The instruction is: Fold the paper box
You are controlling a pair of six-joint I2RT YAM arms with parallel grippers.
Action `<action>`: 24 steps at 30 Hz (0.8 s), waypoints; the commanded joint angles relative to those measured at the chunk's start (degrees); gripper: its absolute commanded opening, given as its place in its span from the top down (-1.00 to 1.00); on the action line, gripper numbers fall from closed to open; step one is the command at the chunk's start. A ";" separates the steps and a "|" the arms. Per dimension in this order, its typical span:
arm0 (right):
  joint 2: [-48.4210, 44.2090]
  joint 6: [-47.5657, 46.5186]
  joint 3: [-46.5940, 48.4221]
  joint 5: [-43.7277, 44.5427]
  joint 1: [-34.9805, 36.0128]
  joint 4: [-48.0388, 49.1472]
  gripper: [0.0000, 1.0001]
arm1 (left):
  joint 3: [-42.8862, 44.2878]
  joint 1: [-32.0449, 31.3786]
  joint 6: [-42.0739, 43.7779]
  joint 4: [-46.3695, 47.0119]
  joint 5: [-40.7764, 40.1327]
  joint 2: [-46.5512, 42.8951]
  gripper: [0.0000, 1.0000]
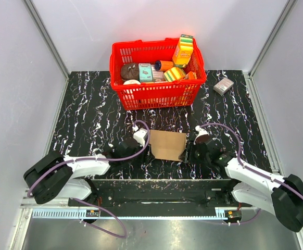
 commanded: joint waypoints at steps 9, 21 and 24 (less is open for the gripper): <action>-1.74 0.71 1.85 4.94 0.61 0.45 -0.03 | 2.39 -0.21 1.79 2.37 -3.32 1.33 -0.16; 0.35 -7.28 12.48 10.41 0.61 -2.11 0.07 | 2.48 -0.21 2.05 2.02 -3.41 0.54 -0.17; 5.36 -10.09 16.35 10.76 0.61 -1.32 0.35 | 2.65 -0.21 2.14 1.93 -3.33 0.54 -0.18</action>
